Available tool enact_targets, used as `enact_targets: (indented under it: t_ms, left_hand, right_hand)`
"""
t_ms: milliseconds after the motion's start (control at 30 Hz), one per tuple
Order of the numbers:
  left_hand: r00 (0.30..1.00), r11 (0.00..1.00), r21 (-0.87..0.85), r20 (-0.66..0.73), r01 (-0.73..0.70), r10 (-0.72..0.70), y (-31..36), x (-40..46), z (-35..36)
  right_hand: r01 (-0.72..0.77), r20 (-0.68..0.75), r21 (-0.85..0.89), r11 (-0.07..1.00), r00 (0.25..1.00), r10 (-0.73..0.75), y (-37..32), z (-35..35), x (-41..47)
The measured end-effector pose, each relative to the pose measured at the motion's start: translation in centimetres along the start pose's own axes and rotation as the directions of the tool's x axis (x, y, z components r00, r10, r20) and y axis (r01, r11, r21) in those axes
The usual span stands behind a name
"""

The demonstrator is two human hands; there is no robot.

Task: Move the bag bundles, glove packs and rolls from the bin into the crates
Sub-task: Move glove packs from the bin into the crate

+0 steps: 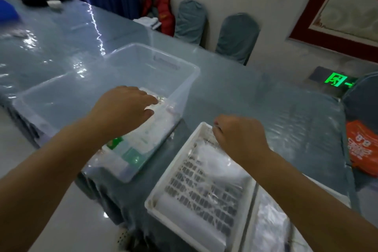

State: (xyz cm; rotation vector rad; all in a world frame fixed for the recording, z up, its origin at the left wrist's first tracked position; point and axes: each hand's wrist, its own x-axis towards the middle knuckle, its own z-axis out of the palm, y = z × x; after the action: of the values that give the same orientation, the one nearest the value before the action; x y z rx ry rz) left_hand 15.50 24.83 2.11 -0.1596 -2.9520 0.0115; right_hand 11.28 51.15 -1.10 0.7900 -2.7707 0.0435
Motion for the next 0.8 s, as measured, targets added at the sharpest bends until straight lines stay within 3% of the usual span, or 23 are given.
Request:
enact_targets:
  t_ms: [200, 367, 433, 533, 667, 800]
  left_hand:
    - [0.998, 0.998, 0.005, 0.021, -0.061, 0.061, -12.9, 2.8, 2.0]
    - [0.979, 0.98, 0.042, 0.064, -0.195, 0.193, -22.4, 5.5, 4.0]
    - [0.967, 0.969, 0.052, 0.091, -0.243, 0.237, -24.8, 6.8, 4.7]
    - [0.953, 0.962, -0.009, 0.131, -0.274, 0.273, -27.3, 8.1, 5.5]
    - [0.933, 0.947, -0.092, 0.165, -0.308, 0.32, -28.6, 8.3, 7.6]
    - [0.898, 0.917, -0.013, 0.195, -0.399, 0.393, -28.6, 8.4, 9.1]
  right_hand:
    - [-0.061, -0.136, 0.101, 0.993, 0.988, 0.075, -8.7, -0.2, 8.8]
    - [-0.077, -0.101, 0.074, 0.994, 0.991, 0.084, -14.7, 2.3, 17.9]
    - [-0.1, 0.001, 0.062, 0.993, 0.995, 0.1, -16.2, 4.2, 21.2]
    - [-0.092, 0.299, 0.011, 0.996, 0.951, 0.085, -17.8, 7.8, 24.8]
    - [0.045, 0.683, 0.012, 0.999, 0.729, -0.041, -19.1, 12.6, 26.7]
    - [0.2, 0.789, -0.01, 0.98, 0.604, -0.115, -19.8, 16.2, 26.2]
